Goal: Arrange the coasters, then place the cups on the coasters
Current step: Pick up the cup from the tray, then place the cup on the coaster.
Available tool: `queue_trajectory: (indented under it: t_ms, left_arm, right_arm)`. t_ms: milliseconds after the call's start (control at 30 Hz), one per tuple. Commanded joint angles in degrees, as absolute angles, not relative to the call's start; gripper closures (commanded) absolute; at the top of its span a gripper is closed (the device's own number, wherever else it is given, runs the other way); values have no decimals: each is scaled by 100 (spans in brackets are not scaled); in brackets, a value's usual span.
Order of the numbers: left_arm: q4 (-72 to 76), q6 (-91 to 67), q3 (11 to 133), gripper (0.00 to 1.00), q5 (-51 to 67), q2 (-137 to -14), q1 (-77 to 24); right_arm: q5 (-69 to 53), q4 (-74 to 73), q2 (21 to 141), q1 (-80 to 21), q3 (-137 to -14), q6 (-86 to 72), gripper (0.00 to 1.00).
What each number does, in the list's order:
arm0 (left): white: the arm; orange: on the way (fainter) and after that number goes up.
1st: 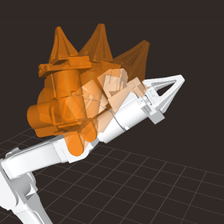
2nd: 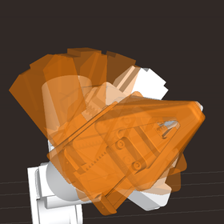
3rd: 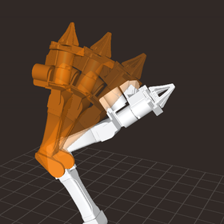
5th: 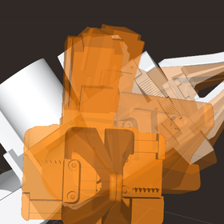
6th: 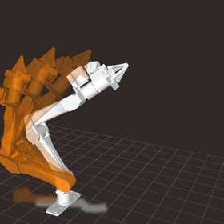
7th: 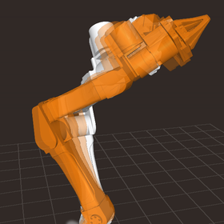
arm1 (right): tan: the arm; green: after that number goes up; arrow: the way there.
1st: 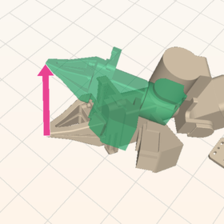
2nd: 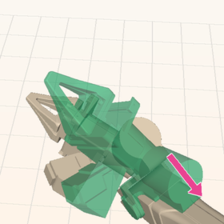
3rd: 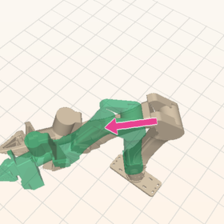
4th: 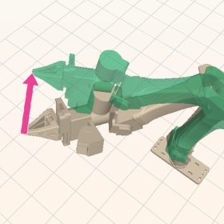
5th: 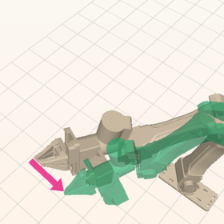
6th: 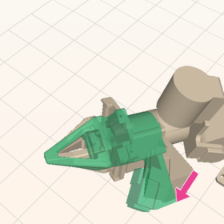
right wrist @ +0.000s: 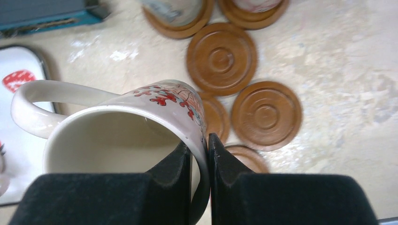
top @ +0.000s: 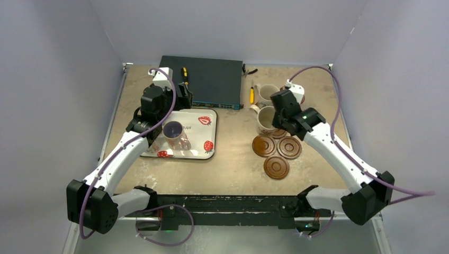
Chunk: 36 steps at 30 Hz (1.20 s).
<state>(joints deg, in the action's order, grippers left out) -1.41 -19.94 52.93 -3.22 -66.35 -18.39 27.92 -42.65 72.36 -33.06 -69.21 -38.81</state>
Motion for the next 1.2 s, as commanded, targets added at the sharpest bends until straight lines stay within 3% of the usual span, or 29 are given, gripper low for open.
queue_trajectory:
  t_ms: [0, 1167]
  left_arm:
    - [11, -2013, 5511, 20, -280, -6609, -1811]
    - [-193, -1951, 5535, 20, -362, -6662, -1811]
  right_arm:
    - [2746, -3447, 6701, -2803, -6597, -3246, 100]
    - [1013, -1533, 7480, -1133, -5843, -1046, 100]
